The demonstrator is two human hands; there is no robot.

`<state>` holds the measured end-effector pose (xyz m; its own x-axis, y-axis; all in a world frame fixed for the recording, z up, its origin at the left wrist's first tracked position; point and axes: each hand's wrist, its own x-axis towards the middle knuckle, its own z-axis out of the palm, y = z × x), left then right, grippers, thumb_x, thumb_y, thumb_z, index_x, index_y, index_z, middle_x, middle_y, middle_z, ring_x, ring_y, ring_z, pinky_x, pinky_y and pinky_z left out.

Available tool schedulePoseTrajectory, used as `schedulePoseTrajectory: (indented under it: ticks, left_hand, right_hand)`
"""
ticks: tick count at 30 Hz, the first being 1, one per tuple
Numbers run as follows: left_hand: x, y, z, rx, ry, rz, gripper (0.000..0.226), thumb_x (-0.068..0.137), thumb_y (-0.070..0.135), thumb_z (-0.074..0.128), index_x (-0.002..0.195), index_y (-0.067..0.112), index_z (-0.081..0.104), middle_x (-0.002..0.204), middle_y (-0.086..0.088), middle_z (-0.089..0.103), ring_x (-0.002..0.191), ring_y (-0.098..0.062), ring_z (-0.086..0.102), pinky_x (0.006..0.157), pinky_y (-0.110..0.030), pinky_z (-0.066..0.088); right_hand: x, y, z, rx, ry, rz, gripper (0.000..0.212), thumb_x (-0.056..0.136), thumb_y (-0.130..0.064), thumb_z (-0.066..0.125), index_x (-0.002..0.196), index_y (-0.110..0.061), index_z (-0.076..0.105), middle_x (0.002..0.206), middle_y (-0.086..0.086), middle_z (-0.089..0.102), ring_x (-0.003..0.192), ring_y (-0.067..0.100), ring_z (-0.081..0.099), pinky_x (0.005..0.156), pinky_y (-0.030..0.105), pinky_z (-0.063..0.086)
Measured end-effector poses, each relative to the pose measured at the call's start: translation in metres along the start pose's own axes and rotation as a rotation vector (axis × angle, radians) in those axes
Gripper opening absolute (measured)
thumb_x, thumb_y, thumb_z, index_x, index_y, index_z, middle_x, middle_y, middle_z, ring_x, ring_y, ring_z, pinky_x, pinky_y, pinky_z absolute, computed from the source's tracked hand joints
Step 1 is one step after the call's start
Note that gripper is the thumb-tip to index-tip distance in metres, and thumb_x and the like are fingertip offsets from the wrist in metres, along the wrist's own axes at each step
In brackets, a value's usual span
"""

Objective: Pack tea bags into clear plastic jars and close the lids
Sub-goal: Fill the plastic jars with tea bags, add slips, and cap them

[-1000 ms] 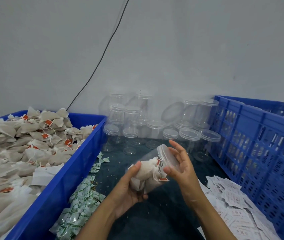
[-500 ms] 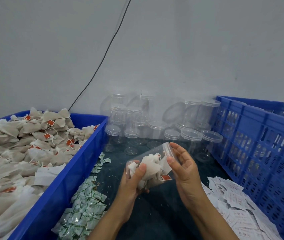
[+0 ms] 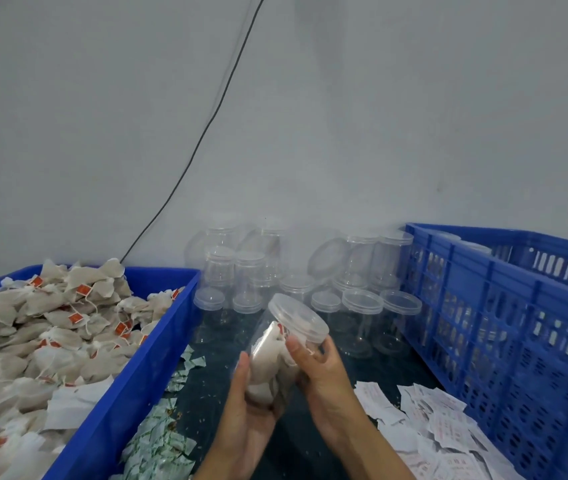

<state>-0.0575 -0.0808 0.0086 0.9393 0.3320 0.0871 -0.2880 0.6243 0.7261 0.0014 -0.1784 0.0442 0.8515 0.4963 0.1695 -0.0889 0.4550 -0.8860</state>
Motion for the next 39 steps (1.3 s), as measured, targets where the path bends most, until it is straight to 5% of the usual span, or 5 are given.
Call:
schedulePoseTrajectory:
  ticks: [6, 11, 19, 30, 39]
  left_hand:
    - [0.010, 0.013, 0.022, 0.275, -0.010, 0.013, 0.057, 0.085, 0.050, 0.045, 0.129, 0.015, 0.056, 0.119, -0.016, 0.067, 0.100, -0.028, 0.066, 0.077, -0.036, 0.056]
    - [0.018, 0.022, 0.064, 0.549, 0.183, 0.278, 0.034, 0.093, 0.033, 0.055, 0.125, 0.034, 0.045, 0.131, -0.001, 0.049, 0.117, -0.020, 0.052, 0.096, -0.039, 0.046]
    - [0.041, 0.027, 0.158, 0.711, -0.049, 0.490, 0.025, 0.096, 0.012, 0.056, 0.109, 0.033, 0.056, 0.112, 0.006, 0.060, 0.094, 0.003, 0.059, 0.073, -0.008, 0.048]
    - [0.090, 0.006, 0.300, 0.836, -0.366, 0.431, 0.068, 0.092, -0.012, 0.035, 0.144, 0.031, 0.030, 0.123, -0.001, 0.048, 0.109, -0.010, 0.053, 0.066, -0.002, 0.046]
    - [0.126, -0.041, 0.327, 1.145, -0.536, 0.325, 0.084, 0.083, -0.015, 0.032, 0.146, 0.042, 0.029, 0.131, -0.001, 0.047, 0.063, -0.015, 0.051, 0.051, -0.019, 0.043]
  right_hand:
    - [0.005, -0.054, 0.000, -0.287, -0.007, -0.023, 0.081, 0.060, -0.024, 0.086, 0.130, -0.024, 0.046, 0.121, -0.002, 0.065, 0.112, 0.017, 0.062, 0.099, 0.040, 0.050]
    - [0.010, -0.099, -0.006, -0.447, 0.096, -0.063, 0.080, 0.065, -0.018, 0.088, 0.128, -0.024, 0.040, 0.122, -0.004, 0.058, 0.110, 0.012, 0.056, 0.086, 0.025, 0.051]
    - [0.025, -0.183, -0.034, -0.524, 0.230, -0.161, 0.076, 0.066, -0.003, 0.084, 0.131, 0.001, 0.045, 0.124, 0.019, 0.060, 0.114, 0.031, 0.059, 0.101, 0.044, 0.047]
    - [0.027, -0.304, -0.106, -1.011, 0.490, -0.613, 0.093, 0.062, -0.020, 0.088, 0.133, -0.011, 0.029, 0.129, 0.011, 0.042, 0.111, 0.020, 0.046, 0.086, 0.025, 0.038]
    - [0.055, -0.309, -0.187, -1.176, 0.731, -0.206, 0.103, 0.060, -0.042, 0.088, 0.139, -0.017, 0.027, 0.138, 0.011, 0.020, 0.126, 0.037, 0.027, 0.094, 0.039, 0.038]
